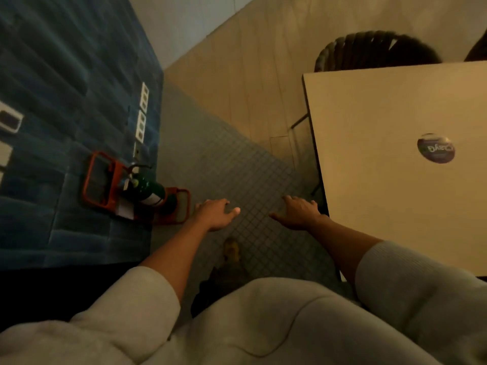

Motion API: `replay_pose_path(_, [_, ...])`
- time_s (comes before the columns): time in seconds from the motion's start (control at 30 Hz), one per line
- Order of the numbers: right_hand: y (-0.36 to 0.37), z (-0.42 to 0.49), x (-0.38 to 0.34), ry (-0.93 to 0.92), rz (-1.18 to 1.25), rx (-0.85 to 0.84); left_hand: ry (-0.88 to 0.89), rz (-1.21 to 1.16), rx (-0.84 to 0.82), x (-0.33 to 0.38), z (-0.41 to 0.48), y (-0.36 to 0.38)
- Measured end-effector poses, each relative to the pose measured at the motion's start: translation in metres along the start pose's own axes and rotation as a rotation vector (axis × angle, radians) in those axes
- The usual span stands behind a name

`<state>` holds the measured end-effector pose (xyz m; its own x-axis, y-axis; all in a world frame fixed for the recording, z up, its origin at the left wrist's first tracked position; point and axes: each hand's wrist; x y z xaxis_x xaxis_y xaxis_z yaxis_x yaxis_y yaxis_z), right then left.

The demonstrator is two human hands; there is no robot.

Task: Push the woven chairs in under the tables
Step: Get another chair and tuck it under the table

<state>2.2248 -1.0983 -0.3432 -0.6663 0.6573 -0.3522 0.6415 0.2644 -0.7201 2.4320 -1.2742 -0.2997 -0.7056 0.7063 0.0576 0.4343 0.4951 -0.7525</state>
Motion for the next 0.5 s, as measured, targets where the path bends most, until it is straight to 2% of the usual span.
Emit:
replay_pose_path(0.3, [-0.135,0.158,-0.024,0.102,0.027,0.002,0.106,0.075,-0.005,-0.016,0.18,-0.147])
replay_pose_path(0.5, [-0.23,0.258,-0.032,0.158,0.151,0.134,0.171,0.213,0.019,-0.012,0.289,-0.251])
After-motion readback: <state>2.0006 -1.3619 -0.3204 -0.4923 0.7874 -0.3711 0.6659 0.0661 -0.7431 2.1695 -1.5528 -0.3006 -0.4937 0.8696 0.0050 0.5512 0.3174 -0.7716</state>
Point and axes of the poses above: each hand's wrist, its own z-axis towards the middle knuckle, its own y-axis out of the palm, x = y × z, and after that the axes turned 8 degrees about z, right-handed
